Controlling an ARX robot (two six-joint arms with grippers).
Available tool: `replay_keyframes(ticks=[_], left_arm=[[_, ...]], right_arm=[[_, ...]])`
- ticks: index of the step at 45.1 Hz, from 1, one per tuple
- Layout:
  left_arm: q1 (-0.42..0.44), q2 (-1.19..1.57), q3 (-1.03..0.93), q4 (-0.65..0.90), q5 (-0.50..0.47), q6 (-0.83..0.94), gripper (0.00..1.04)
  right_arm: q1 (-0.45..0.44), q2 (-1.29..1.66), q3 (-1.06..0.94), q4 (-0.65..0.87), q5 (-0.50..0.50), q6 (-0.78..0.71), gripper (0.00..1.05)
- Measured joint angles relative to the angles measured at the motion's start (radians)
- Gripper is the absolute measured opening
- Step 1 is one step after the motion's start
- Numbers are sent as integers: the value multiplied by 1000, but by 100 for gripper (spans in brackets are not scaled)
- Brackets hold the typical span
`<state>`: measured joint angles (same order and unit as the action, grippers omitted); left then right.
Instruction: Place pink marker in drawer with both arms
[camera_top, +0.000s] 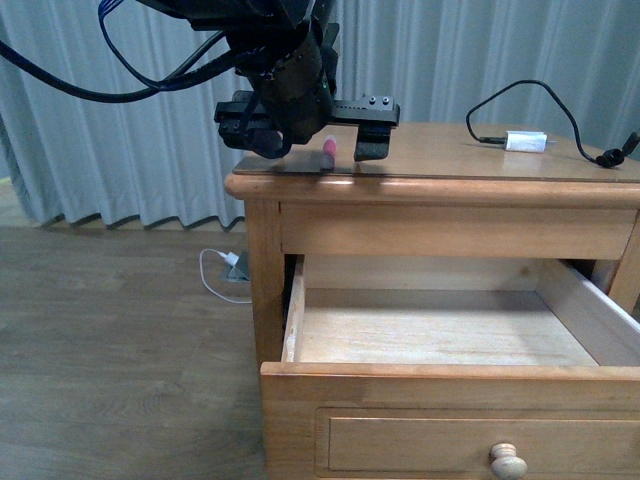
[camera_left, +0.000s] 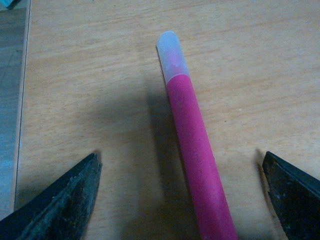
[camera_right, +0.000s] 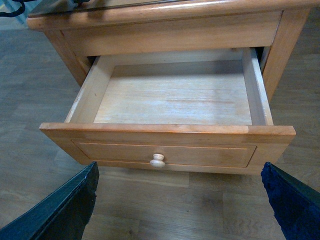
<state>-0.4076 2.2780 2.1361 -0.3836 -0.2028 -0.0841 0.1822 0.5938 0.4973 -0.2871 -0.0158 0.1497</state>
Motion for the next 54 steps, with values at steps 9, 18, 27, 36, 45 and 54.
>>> replay_keyframes(ticks=[9, 18, 27, 36, 45, 54], left_arm=[[0, 2, 8, -20, -2, 6, 99], [0, 11, 26, -33, -3, 11, 82], [3, 15, 31, -40, -3, 23, 43], [10, 9, 17, -25, 11, 34, 15], [14, -102, -198, 176, 174, 126, 15], [7, -338, -497, 366, 401, 239, 15]], right_arm=[[0, 0, 0, 0, 0, 0, 96], [0, 0, 0, 0, 0, 0, 96], [0, 0, 0, 0, 0, 0, 96], [0, 0, 0, 0, 0, 0, 96], [0, 0, 0, 0, 0, 0, 96], [0, 0, 0, 0, 0, 0, 96]])
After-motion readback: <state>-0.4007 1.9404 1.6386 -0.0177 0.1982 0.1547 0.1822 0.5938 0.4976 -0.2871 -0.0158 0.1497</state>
